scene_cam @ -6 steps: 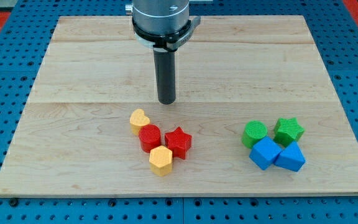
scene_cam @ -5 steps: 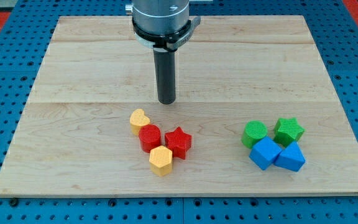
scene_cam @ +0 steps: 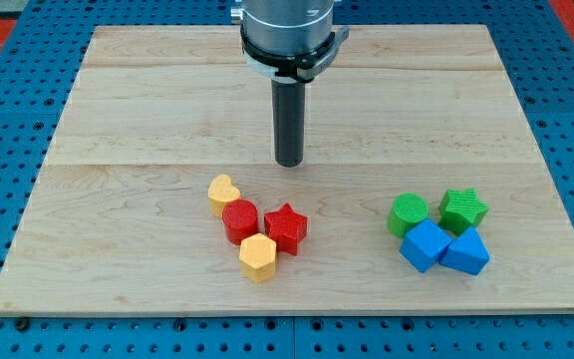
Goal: Move your arm towards bottom right
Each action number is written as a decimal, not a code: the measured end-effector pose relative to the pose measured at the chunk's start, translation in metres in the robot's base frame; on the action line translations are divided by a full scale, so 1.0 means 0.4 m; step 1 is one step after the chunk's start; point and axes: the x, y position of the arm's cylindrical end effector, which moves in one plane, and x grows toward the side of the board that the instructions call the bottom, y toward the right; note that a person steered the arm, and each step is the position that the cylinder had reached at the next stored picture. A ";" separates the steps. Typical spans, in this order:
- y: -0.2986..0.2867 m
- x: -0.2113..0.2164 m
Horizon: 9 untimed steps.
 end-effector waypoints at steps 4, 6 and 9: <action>0.523 0.081; 0.557 0.081; 0.696 0.192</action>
